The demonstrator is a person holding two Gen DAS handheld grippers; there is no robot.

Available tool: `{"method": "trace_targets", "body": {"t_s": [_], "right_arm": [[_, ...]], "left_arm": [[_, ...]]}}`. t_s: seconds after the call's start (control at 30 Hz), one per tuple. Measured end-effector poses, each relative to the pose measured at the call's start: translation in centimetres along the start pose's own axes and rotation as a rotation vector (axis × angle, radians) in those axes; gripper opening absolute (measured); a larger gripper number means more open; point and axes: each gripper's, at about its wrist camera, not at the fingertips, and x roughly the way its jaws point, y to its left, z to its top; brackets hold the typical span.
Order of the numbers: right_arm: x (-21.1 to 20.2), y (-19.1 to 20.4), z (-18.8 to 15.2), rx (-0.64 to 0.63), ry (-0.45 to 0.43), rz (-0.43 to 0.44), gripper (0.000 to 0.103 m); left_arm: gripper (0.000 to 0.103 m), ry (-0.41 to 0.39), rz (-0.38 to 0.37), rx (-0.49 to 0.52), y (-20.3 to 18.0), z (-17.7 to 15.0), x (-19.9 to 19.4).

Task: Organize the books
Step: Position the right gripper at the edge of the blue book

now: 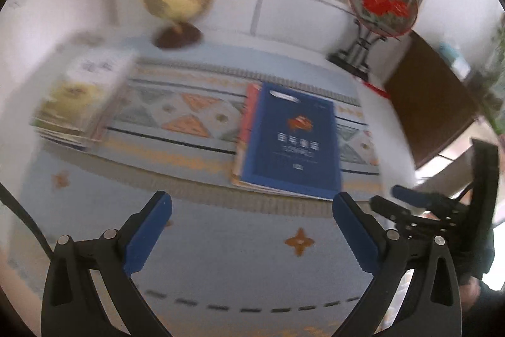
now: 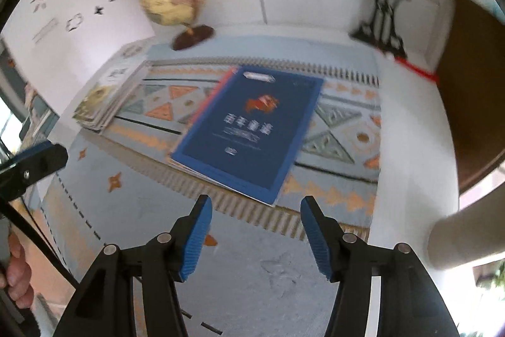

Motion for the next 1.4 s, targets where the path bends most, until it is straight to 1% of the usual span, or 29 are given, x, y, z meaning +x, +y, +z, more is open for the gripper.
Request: {"method": "trace_targets", "body": {"t_s": [0.07,0.1,0.2,0.27,0.3,0.33,0.4,0.47,0.57,0.77,0.87,0.9,0.93,1.0,1.03,1.2,1.3,1.4], "right_arm": [[0.9,-0.8,0.4,0.037,0.028,-0.003,0.056],[1.3,-1.1,0.7,0.048,0.036,-0.001,0.056],[2.8,-1.7,1.6,0.099,0.055,0.013,0.056],[4.0,-2.3,2.5,0.154,0.054,0.043,0.056],[4.8,-2.8,2.8,0.192,0.060,0.055,0.056],[5.5,-3.1,3.0,0.217,0.069,0.058,0.056],[7.0,-3.8,3.5,0.268,0.080,0.072,0.056],[8.2,-4.3,3.8,0.295,0.075,0.080,0.056],[9.1,-4.6,4.1,0.316,0.059,0.074,0.056],[10.0,-4.6,4.1,0.322,0.045,0.008,0.056],[10.1,-5.0,4.1,0.339,0.023,0.006,0.056],[10.1,-5.0,4.0,0.343,0.016,0.005,0.053],[10.3,-5.0,4.0,0.346,0.014,0.004,0.047],[10.9,-5.2,3.9,0.365,0.027,0.013,0.040],[11.1,-5.3,3.8,0.378,0.029,0.024,0.039],[11.1,-5.6,3.3,0.423,0.013,0.048,0.039],[10.7,-5.6,3.1,0.432,0.035,0.057,0.039],[9.9,-5.1,2.2,0.418,0.053,0.084,0.039]], "left_arm": [[0.102,0.026,-0.056,0.011,0.6,1.0,1.6],[0.102,0.037,-0.096,0.024,0.9,2.0,2.8],[0.102,0.077,-0.142,0.056,1.0,3.5,6.0],[0.102,0.129,-0.227,0.059,1.6,4.4,9.1],[0.102,0.141,-0.259,0.054,1.8,4.7,10.0],[0.102,0.153,-0.329,0.037,2.2,4.9,11.5],[0.102,0.166,-0.367,0.018,2.7,5.2,13.4],[0.102,0.179,-0.387,0.013,2.9,5.6,15.0],[0.102,0.198,-0.414,0.036,2.7,5.8,16.4],[0.101,0.207,-0.446,0.075,2.1,6.4,17.2],[0.101,0.230,-0.469,0.082,2.0,6.5,17.9],[0.101,0.239,-0.480,0.082,1.9,6.4,18.1],[0.101,0.250,-0.490,0.084,1.9,6.2,18.4],[0.101,0.250,-0.511,0.091,1.7,6.0,18.5],[0.101,0.251,-0.512,0.094,1.6,6.0,18.5],[0.102,0.257,-0.528,0.089,1.6,5.8,18.4],[0.102,0.282,-0.528,0.089,1.9,5.0,17.8],[0.102,0.287,-0.538,0.100,2.6,3.7,16.9]]}}
